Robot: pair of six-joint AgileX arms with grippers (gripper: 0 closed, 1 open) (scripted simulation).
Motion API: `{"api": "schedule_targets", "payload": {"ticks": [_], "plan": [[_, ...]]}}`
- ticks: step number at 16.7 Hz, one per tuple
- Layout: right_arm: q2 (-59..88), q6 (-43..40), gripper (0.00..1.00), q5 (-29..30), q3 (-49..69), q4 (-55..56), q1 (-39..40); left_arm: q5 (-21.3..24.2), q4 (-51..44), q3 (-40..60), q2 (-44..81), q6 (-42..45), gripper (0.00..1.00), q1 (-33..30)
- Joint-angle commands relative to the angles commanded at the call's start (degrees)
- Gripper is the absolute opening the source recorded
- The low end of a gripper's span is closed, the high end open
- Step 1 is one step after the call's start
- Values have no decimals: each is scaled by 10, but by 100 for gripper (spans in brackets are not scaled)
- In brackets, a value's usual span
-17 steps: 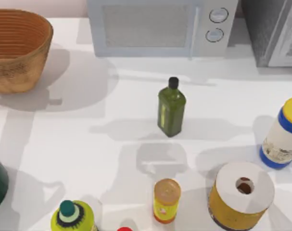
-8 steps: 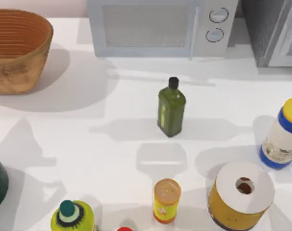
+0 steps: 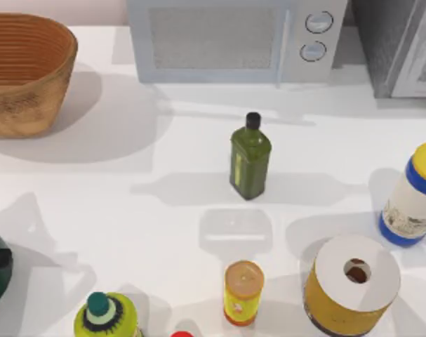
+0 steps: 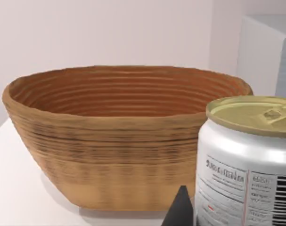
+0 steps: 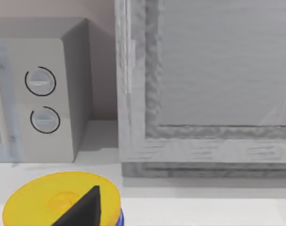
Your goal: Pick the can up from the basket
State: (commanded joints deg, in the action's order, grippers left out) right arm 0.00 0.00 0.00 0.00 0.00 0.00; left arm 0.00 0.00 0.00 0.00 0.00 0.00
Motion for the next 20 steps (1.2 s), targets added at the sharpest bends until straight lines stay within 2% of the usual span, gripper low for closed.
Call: {"api": "schedule_targets", "payload": {"ticks": [6,9,14,20], "plan": [[0,0,100,0,0,0,0,4,2,4,7,4,0,-2],[0,0,100,0,0,0,0,42,24,39,53,25,0,-18],[0,0,100,0,0,0,0,176,107,144,237,88,0,-68],[0,0,100,0,0,0,0,398,288,321,597,158,0,-123]]}}
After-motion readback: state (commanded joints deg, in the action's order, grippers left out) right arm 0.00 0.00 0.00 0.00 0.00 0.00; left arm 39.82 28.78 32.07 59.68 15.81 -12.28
